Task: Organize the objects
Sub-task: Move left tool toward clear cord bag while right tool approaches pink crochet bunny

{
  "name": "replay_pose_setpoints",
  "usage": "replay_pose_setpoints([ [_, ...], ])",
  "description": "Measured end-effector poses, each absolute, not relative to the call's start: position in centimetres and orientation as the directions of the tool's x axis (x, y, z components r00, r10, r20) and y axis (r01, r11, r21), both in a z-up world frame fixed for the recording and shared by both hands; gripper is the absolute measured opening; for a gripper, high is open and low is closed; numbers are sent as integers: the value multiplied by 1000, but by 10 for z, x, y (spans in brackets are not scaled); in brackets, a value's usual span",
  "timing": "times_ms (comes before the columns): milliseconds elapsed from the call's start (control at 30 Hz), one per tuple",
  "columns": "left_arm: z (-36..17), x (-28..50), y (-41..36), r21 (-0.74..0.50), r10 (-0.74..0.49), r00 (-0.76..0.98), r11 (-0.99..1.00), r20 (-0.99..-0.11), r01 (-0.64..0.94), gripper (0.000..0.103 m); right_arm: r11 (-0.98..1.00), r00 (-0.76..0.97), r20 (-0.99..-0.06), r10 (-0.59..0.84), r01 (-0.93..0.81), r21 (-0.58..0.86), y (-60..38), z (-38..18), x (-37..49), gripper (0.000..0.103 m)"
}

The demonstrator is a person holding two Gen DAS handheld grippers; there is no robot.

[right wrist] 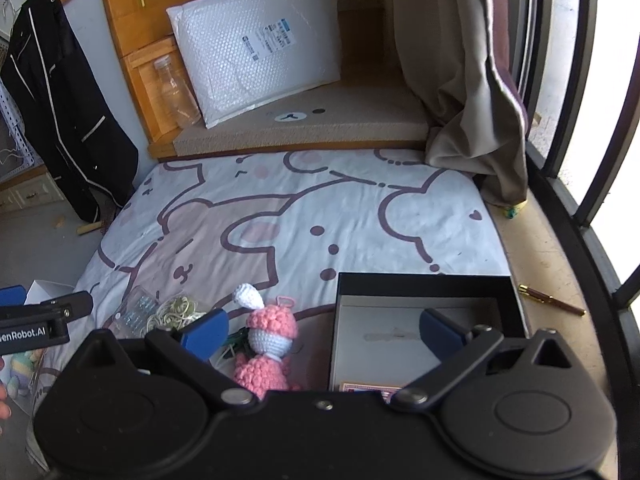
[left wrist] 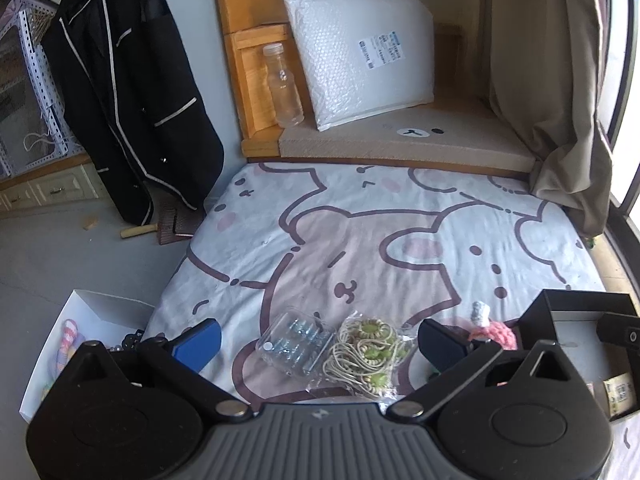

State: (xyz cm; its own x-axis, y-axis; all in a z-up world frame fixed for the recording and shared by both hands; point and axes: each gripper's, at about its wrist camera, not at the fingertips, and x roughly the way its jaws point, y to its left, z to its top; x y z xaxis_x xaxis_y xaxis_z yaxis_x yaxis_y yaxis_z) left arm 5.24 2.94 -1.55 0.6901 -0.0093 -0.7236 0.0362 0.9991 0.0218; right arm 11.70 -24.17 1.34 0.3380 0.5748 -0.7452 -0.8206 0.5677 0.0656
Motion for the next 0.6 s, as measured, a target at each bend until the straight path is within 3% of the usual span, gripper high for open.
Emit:
replay_pose_setpoints([
  [233, -37, 71, 36, 28, 20, 652, 1000, -758, 3, 103, 539, 292, -772, 565, -839, 77, -222, -3, 119, 103],
  [600, -77, 91, 41, 20, -34, 577, 996, -816, 87, 103, 540, 239, -805, 544, -833, 118, -196, -28, 126, 103],
])
